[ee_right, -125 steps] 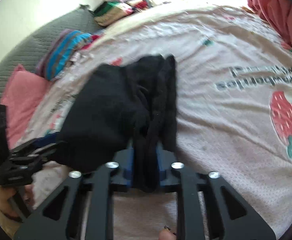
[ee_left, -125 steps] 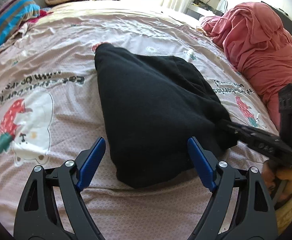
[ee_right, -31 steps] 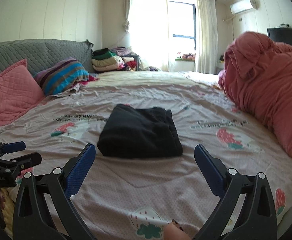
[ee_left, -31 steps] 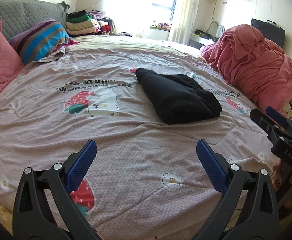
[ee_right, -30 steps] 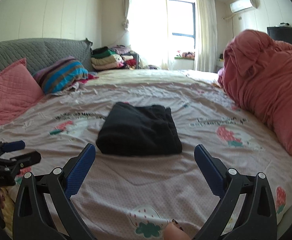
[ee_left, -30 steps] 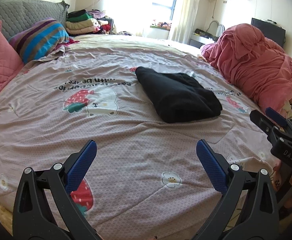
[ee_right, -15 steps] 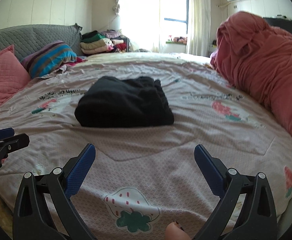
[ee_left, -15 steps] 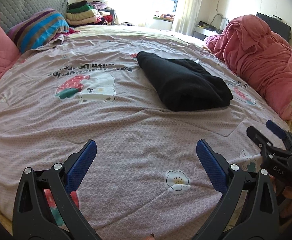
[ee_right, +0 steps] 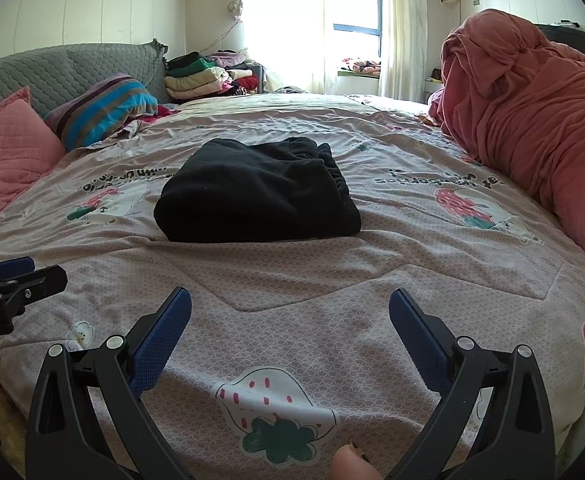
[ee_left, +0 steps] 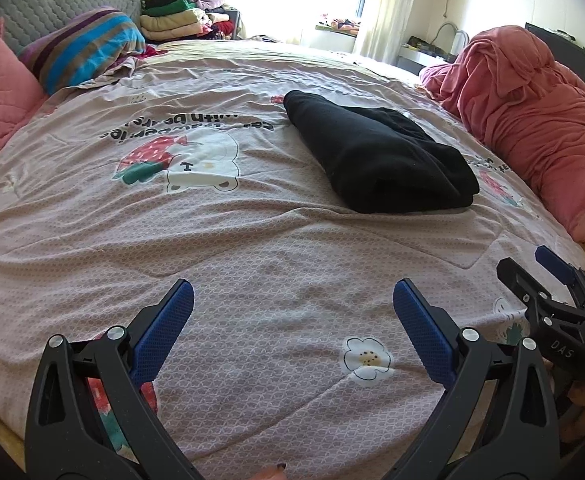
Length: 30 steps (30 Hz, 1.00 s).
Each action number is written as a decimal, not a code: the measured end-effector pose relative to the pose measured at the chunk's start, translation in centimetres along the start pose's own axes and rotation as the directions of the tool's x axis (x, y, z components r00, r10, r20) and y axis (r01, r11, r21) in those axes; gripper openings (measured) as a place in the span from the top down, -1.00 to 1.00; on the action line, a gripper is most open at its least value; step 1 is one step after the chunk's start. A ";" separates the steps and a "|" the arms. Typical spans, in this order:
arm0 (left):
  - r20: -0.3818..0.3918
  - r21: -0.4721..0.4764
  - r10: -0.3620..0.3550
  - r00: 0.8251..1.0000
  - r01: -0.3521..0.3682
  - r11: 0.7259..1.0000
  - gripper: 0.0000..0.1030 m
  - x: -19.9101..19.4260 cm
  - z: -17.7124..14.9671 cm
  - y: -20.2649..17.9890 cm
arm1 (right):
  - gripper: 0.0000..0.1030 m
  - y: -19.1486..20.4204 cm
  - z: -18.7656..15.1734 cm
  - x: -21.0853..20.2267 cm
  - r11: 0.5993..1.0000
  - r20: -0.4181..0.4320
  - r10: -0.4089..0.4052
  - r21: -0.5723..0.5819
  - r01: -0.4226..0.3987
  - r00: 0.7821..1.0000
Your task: Fold small clothes
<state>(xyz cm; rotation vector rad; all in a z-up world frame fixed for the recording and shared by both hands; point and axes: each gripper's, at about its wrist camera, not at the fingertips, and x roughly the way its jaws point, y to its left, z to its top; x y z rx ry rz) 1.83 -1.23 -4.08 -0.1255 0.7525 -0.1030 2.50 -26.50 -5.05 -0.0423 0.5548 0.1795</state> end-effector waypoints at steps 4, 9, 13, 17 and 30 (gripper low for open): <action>-0.002 0.009 0.011 1.000 -0.011 1.000 -0.82 0.0 0.0 -0.2 | -0.91 0.1 0.0 -0.2 1.000 0.005 -0.005 -0.001 0.005 1.000; 0.003 0.015 0.021 1.000 -0.021 1.000 -0.82 -0.1 -0.1 -0.3 | -0.91 0.1 0.1 -0.3 1.000 0.005 -0.009 -0.002 0.009 1.000; 0.003 0.019 0.027 1.000 -0.027 0.999 -0.82 -0.2 -0.1 -0.3 | -0.91 0.0 0.1 -0.4 1.000 0.005 -0.011 -0.001 0.011 1.000; -0.001 0.019 0.030 1.000 -0.030 0.999 -0.82 -0.2 -0.1 -0.3 | -0.91 0.0 0.1 -0.3 1.000 0.004 -0.009 -0.001 0.009 1.000; -0.003 0.019 0.034 0.999 -0.034 0.999 -0.82 -0.3 -0.1 -0.2 | -0.91 0.0 0.0 -0.5 1.000 -0.008 -0.012 -0.005 0.012 1.000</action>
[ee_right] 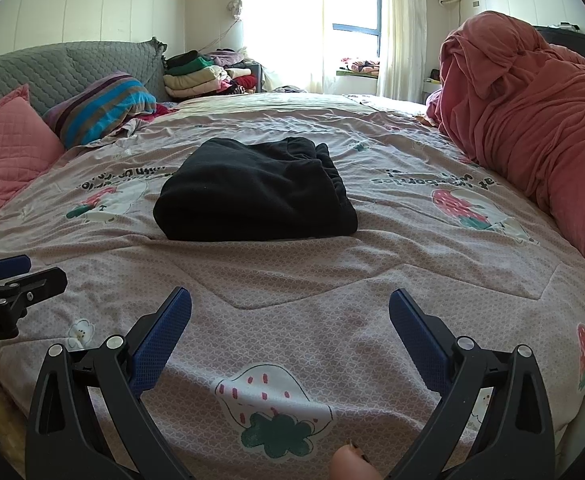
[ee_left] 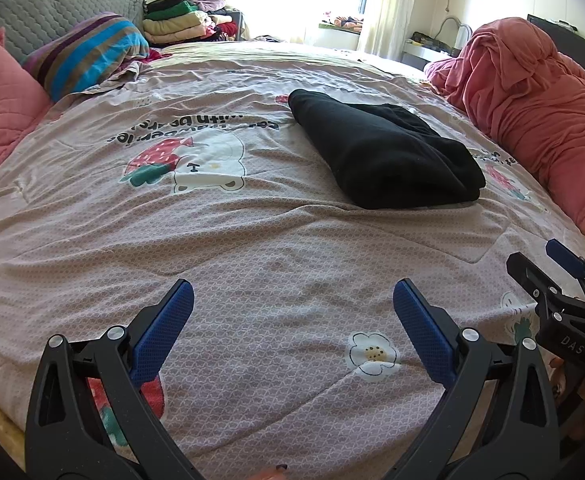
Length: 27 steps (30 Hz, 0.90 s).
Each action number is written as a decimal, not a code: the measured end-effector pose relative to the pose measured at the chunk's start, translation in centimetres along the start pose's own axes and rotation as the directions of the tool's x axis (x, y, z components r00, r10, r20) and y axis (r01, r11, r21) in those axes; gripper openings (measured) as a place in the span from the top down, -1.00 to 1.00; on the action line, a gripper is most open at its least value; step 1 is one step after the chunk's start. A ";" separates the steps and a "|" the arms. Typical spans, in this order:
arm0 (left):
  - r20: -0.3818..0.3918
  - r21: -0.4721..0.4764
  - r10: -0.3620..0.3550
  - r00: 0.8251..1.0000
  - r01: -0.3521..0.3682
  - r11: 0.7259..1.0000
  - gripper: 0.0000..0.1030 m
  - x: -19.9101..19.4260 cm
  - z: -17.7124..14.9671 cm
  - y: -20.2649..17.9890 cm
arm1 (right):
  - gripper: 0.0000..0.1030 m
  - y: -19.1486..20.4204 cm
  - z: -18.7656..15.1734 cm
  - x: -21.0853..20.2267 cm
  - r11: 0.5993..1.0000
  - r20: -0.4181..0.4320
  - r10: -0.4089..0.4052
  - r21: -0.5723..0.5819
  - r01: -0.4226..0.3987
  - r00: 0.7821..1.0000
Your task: Fold small clothes
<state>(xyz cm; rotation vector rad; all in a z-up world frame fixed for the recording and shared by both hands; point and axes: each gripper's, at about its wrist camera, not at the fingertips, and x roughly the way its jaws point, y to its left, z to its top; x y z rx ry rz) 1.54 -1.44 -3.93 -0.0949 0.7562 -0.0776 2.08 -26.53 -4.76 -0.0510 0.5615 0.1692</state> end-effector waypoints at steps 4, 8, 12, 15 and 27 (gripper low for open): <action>-0.001 0.002 0.000 1.000 0.000 1.000 -0.82 0.0 0.0 0.0 | -0.91 0.0 0.0 -0.1 1.000 0.000 -0.002 -0.001 0.002 1.000; 0.000 0.002 0.003 1.000 -0.003 1.000 -0.82 0.0 0.0 0.0 | -0.91 0.1 0.0 -0.1 1.000 0.000 -0.004 -0.004 0.004 1.000; 0.002 -0.001 0.009 1.000 -0.009 1.000 -0.82 -0.1 -0.1 0.2 | -0.91 0.1 0.1 -0.1 1.000 -0.005 -0.005 -0.004 0.005 1.000; 0.001 -0.001 0.012 1.000 -0.012 1.000 -0.82 -0.1 -0.1 0.3 | -0.91 0.1 0.1 -0.1 1.000 -0.003 -0.005 -0.006 0.005 1.000; -0.004 -0.001 0.032 0.999 -0.032 0.999 -0.82 -0.1 0.0 0.6 | -0.91 0.1 0.2 0.0 1.000 -0.004 -0.012 -0.009 0.012 1.000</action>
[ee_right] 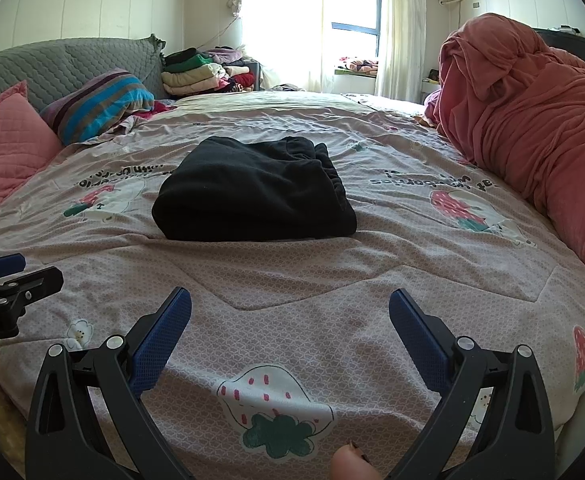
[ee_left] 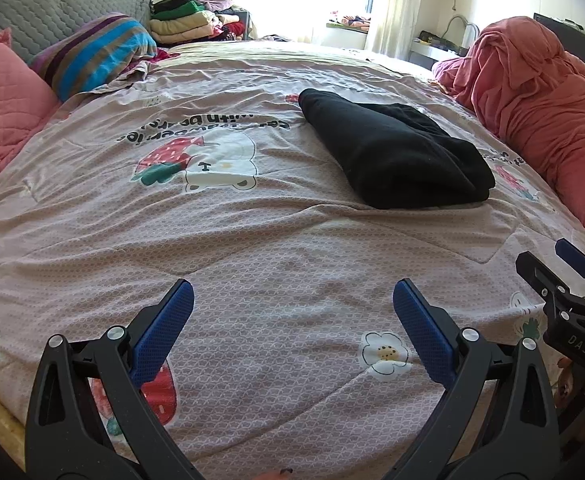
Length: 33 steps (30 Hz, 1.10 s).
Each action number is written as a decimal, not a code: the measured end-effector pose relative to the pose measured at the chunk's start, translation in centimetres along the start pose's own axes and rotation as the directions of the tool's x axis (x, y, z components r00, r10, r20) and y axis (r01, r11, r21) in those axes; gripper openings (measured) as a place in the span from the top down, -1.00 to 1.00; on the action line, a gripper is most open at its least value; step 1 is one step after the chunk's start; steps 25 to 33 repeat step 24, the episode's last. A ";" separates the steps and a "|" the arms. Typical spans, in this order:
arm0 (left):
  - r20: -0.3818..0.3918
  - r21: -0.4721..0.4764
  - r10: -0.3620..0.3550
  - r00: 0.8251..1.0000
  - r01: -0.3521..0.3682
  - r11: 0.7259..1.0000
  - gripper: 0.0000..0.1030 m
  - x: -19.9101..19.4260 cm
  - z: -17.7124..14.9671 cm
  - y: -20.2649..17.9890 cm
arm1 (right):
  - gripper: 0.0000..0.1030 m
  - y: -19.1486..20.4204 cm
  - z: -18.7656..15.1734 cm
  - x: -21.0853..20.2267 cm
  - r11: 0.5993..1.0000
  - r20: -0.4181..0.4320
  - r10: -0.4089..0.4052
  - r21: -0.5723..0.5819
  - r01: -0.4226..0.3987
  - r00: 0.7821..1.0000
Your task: Fold small clothes
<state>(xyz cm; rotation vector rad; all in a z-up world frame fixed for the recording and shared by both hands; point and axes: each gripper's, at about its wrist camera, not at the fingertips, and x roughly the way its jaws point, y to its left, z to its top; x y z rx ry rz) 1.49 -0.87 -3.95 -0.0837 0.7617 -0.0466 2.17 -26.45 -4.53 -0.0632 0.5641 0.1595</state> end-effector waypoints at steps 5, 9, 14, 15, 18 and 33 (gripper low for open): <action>-0.001 -0.001 -0.012 1.000 0.012 1.000 -0.82 0.0 0.0 -0.1 | -0.91 -0.4 -0.1 0.1 1.000 -0.008 -0.020 0.008 0.021 1.000; -0.001 -0.001 -0.013 1.000 0.013 1.000 -0.82 -0.2 -0.1 -0.2 | -0.91 -1.6 -0.2 0.2 0.997 -0.026 -0.055 0.049 0.057 0.998; 0.003 -0.050 -0.011 1.000 0.012 0.999 -0.82 -0.7 -0.1 0.7 | -0.91 -6.8 -0.7 0.0 0.964 -0.082 -0.191 0.173 0.203 0.978; 0.006 -0.067 0.001 1.000 -0.001 0.998 -0.82 -0.8 0.0 1.3 | -0.91 -8.4 -0.9 -0.1 0.949 -0.099 -0.222 0.207 0.239 0.970; 0.004 -0.192 0.045 0.999 -0.043 0.980 -0.82 -1.0 1.0 5.4 | -0.91 -16.6 -2.1 -1.1 0.840 -0.199 -0.369 0.347 0.417 0.908; -0.038 -0.472 0.346 0.937 -0.322 0.820 -0.82 -2.0 3.9 20.6 | -0.91 -34.8 -7.4 -6.1 0.392 -0.466 -0.668 0.442 0.807 0.580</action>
